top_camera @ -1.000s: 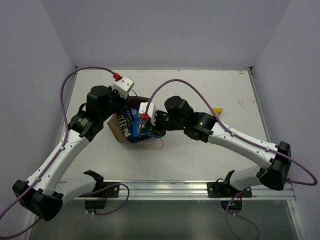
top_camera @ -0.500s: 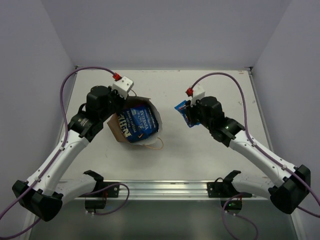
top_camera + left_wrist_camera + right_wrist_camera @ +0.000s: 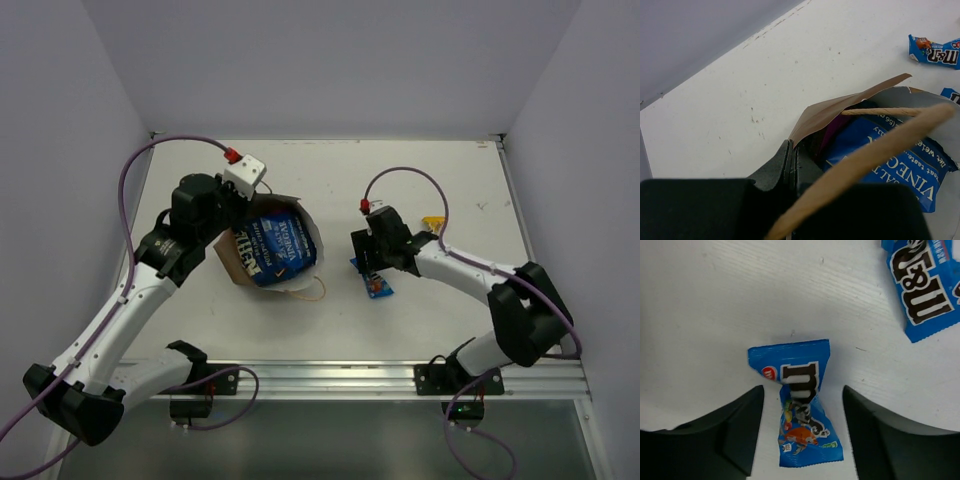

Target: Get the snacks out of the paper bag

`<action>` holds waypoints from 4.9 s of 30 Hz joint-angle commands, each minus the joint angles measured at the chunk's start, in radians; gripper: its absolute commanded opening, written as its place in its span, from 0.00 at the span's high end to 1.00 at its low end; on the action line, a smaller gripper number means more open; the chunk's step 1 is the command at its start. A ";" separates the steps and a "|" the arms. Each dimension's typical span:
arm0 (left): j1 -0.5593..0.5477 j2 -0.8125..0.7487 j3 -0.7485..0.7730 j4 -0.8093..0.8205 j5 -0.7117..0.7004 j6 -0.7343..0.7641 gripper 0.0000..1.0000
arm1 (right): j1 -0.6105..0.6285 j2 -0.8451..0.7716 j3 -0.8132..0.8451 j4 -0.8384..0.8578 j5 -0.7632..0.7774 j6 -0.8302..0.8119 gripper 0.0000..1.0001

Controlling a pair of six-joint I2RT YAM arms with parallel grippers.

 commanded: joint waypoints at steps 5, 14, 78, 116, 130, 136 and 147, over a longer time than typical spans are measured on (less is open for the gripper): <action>0.003 -0.042 0.020 0.084 -0.018 -0.007 1.00 | 0.094 -0.340 0.183 -0.019 -0.042 -0.160 0.14; 0.003 -0.035 0.028 0.074 -0.011 -0.010 1.00 | 0.322 -0.269 0.418 -0.007 -0.246 -0.530 0.10; 0.003 -0.029 0.025 0.080 -0.053 -0.021 1.00 | 0.082 -0.440 0.254 0.188 0.079 -0.501 1.00; 0.003 -0.049 -0.023 0.105 -0.001 -0.049 1.00 | 0.346 -0.232 0.353 0.150 -0.244 -0.327 0.05; 0.002 -0.055 -0.038 0.088 0.039 -0.076 1.00 | 0.472 0.100 0.393 0.274 -0.030 -0.092 0.01; 0.003 -0.061 -0.049 0.087 0.053 -0.086 1.00 | 0.472 0.209 0.418 0.279 0.013 -0.113 0.02; 0.003 -0.066 -0.050 0.068 0.030 -0.064 1.00 | 0.472 0.116 0.387 0.274 0.052 -0.173 1.00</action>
